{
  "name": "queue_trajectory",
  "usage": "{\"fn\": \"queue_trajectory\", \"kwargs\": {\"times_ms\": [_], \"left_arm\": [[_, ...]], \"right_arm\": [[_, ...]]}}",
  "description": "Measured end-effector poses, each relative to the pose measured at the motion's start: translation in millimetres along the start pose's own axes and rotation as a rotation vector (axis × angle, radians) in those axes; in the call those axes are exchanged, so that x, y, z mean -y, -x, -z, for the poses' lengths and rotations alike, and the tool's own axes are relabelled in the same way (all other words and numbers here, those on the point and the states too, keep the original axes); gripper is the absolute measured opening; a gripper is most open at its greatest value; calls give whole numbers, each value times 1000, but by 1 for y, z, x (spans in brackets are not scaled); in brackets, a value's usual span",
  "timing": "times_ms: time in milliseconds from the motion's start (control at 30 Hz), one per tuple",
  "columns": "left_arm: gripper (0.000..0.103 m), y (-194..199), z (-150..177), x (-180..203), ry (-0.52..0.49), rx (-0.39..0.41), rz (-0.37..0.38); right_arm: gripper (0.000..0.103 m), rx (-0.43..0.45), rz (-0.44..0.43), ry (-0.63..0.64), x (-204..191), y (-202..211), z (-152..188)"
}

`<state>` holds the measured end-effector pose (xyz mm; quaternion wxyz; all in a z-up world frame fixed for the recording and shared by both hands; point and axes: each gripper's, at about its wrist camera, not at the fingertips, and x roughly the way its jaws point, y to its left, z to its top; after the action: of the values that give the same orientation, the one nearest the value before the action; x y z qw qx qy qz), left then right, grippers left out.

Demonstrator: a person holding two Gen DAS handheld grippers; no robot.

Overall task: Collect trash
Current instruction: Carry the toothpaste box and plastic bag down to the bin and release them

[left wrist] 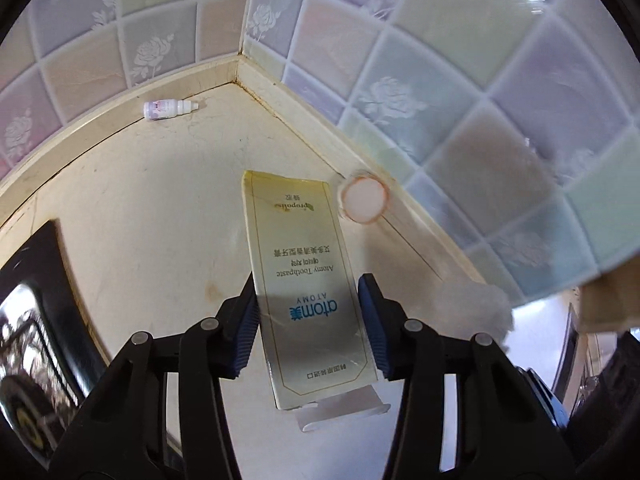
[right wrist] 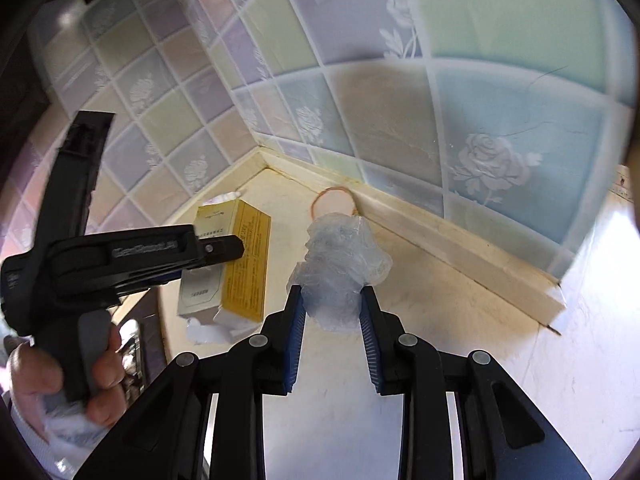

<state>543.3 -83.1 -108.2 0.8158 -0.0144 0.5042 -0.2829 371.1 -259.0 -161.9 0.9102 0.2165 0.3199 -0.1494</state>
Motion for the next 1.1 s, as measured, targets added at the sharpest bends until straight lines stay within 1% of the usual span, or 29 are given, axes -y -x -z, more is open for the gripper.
{"fn": "queue_trajectory", "kwargs": {"times_ms": [33,100,233,333,533,700,767,867,1000,1100], "left_arm": [[44,6,4,2,1,8,3],[44,32,25,10,0,26,5],[44,78,74,29,0,63,-13],[44,109,114,44,15,85,-20],[44,161,206,79,38,127,-24],[44,187,285,109,29,156,-41],[44,191,313,119,16,164,-47],[44,192,357,133,-13,161,-56],[44,180,405,144,-49,134,-65],[44,167,435,147,-71,113,-75]], "right_arm": [[26,4,-9,4,-1,7,1],[26,6,-35,15,-1,21,8],[26,25,-86,52,3,92,25],[26,33,-122,97,14,140,45],[26,35,-175,171,38,232,104],[26,7,-205,227,63,285,161],[26,-11,-211,247,74,302,185],[26,-53,-219,267,92,315,220],[26,-121,-223,268,115,319,266],[26,-168,-221,282,127,310,300]]}}
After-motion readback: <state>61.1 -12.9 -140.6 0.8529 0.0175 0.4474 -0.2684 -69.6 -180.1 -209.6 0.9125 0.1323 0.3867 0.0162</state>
